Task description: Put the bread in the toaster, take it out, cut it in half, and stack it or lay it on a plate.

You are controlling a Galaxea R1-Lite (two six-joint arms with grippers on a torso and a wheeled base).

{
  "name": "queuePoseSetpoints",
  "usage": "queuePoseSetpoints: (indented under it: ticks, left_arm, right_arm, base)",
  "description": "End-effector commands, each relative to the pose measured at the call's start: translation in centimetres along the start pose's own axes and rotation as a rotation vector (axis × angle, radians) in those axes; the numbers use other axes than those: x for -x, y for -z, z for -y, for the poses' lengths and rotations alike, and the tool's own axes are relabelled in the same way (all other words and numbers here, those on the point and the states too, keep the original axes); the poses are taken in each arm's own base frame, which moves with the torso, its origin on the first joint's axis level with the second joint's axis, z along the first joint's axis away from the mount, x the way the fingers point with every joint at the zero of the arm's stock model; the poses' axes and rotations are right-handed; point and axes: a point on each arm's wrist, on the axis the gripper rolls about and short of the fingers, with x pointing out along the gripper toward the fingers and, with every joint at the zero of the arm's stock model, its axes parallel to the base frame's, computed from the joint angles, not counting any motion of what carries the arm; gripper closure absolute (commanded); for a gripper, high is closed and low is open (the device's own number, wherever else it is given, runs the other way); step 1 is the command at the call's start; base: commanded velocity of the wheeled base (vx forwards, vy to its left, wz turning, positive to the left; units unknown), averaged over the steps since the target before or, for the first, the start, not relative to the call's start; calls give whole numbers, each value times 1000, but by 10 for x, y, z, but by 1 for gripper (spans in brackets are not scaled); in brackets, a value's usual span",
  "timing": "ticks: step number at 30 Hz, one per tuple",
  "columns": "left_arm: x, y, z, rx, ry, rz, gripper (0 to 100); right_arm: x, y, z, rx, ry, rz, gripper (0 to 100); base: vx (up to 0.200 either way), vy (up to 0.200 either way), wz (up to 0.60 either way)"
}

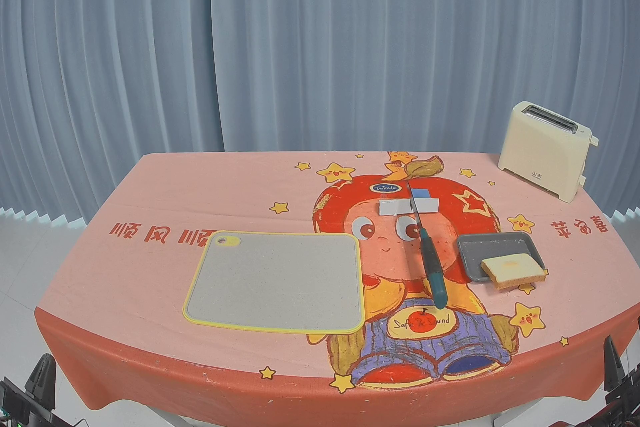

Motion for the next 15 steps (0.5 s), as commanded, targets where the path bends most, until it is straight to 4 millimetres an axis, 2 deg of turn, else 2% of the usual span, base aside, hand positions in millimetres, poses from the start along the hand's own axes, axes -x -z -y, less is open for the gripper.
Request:
queuePoseSetpoints:
  ticks: [1,15]
  left_arm:
    - [-1,5,0,0,-1,-19,100]
    - [-1,5,0,0,-1,-18,100]
  right_arm:
    - [0,5,0,0,0,-2,0]
    - [0,5,0,3,1,-2,0]
  base:
    - [0,0,0]
    - [0,0,0]
